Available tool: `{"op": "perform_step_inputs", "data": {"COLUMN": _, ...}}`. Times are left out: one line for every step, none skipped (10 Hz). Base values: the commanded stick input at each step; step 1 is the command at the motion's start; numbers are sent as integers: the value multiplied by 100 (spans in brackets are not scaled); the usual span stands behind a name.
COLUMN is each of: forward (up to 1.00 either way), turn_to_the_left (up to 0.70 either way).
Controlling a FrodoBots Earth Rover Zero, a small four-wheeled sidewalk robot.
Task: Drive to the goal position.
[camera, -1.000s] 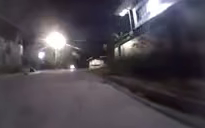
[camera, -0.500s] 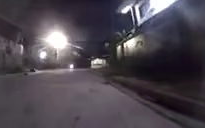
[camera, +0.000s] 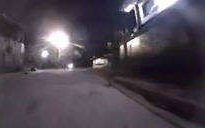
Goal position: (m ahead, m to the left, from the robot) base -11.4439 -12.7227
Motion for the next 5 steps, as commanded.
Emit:
{"op": "perform_step_inputs", "data": {"forward": 70, "turn_to_the_left": 0}}
{"op": "perform_step_inputs", "data": {"forward": 70, "turn_to_the_left": 0}}
{"op": "perform_step_inputs", "data": {"forward": 70, "turn_to_the_left": 0}}
{"op": "perform_step_inputs", "data": {"forward": 70, "turn_to_the_left": 0}}
{"op": "perform_step_inputs", "data": {"forward": 70, "turn_to_the_left": 0}}
